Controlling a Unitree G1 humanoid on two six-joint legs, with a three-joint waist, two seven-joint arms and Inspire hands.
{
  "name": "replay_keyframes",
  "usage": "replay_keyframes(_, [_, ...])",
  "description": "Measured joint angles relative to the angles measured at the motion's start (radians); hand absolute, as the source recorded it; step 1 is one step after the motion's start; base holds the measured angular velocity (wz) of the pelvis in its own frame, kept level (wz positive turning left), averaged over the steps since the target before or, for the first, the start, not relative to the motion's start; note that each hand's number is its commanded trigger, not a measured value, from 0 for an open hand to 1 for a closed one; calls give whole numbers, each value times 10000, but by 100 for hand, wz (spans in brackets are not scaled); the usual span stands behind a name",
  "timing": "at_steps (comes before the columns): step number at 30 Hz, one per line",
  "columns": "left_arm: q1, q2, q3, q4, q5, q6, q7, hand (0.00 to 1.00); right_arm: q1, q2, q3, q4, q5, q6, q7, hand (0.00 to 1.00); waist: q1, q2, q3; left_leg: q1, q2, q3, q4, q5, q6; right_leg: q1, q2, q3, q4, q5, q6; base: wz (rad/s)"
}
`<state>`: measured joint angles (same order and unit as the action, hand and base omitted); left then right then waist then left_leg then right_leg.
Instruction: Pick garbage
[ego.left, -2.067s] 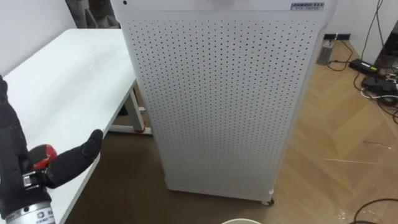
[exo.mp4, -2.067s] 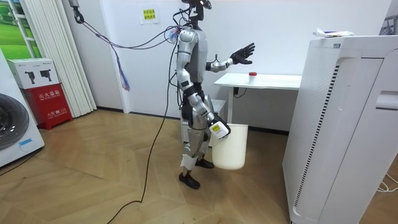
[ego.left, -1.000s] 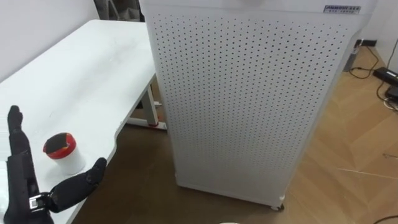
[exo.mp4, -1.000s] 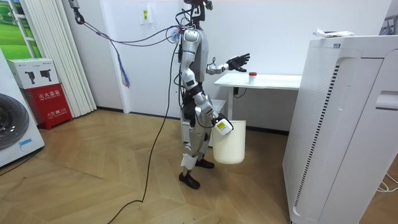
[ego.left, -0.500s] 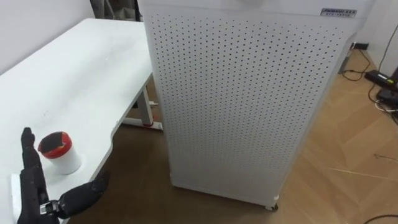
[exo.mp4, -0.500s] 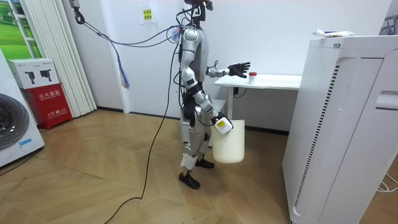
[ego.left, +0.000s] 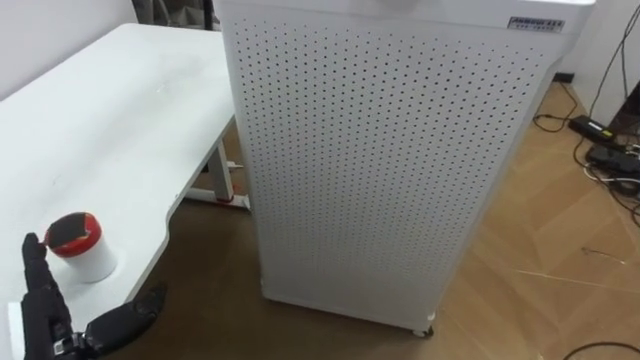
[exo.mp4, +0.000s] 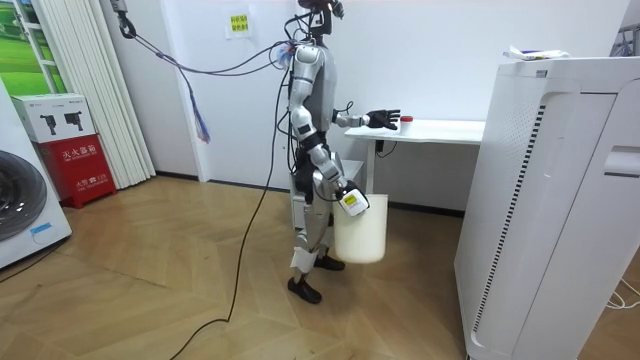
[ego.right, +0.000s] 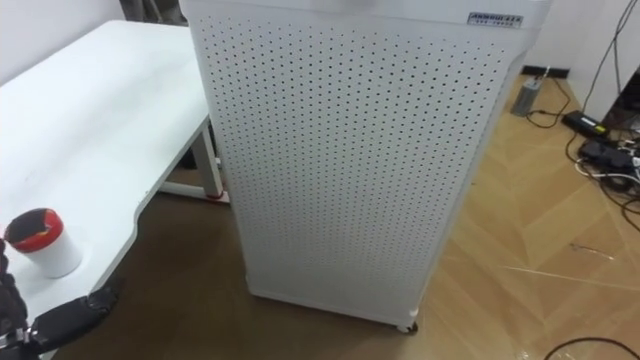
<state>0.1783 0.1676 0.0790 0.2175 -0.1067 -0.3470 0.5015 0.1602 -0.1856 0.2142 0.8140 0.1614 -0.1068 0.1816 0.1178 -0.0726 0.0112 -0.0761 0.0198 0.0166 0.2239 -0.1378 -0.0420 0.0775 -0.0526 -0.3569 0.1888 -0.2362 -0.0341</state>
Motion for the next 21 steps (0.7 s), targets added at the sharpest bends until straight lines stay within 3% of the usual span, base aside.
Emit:
replay_keyframes(13, [-118, 9, 530, 85, -43, 205, 176, 0, 209, -9, -17, -345, -157, 221, 42, 100, -13, 86, -50, 12, -2, 65, 99, -32, 39, 70, -5, 18, -35, 7, 12, 0])
replay_keyframes(16, [-128, 11, 570, 86, -616, 206, 187, 0, 232, -9, -17, -438, -156, 221, 32, 100, -31, 143, -80, 44, -10, 63, 95, -32, 39, 107, -9, -6, -33, 8, 13, 0])
replay_keyframes(21, [-212, 12, 826, 136, -1038, 206, 190, 0, 270, -25, -20, -502, -328, 220, 37, 100, -41, 173, -63, 220, -6, 64, 62, -38, 47, 262, -11, 5, -16, 10, 15, 0])
